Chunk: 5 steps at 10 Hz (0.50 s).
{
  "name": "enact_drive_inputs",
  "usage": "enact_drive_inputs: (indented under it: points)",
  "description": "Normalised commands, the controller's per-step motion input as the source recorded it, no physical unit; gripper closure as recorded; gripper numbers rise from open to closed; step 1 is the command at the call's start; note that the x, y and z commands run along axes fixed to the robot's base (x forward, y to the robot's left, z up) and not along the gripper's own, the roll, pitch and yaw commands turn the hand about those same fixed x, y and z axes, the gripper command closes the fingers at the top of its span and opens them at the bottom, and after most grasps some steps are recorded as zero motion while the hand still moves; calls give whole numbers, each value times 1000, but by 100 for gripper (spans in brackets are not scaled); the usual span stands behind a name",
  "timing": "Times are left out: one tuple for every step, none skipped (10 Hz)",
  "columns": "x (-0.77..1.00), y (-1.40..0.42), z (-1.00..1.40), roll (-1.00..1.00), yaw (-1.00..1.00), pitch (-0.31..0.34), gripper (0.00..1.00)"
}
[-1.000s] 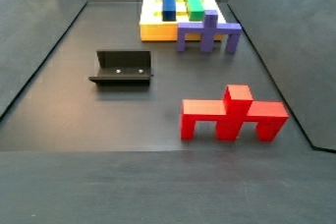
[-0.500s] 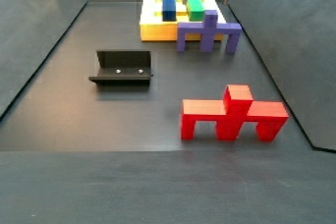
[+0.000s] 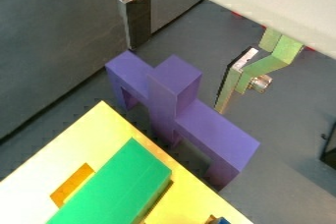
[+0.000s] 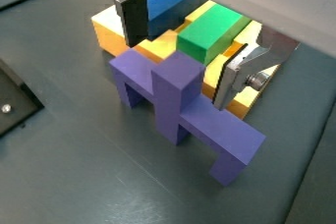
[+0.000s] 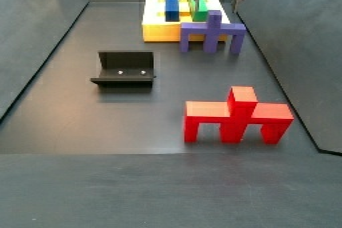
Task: Pick up the purple object. Move up. Move to above the board. Insert the purple object.
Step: Pick up the purple object.
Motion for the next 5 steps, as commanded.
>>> enact_drive_inputs:
  points:
    - [0, -146, -357, 267, 260, -43, 0]
    - [0, -234, -283, 296, 249, -23, 0]
    - [34, -131, -151, 253, 14, 0, 0]
    - [14, 0, -106, 189, -111, 43, 0]
    - [0, 0, -71, 191, -191, 56, 0]
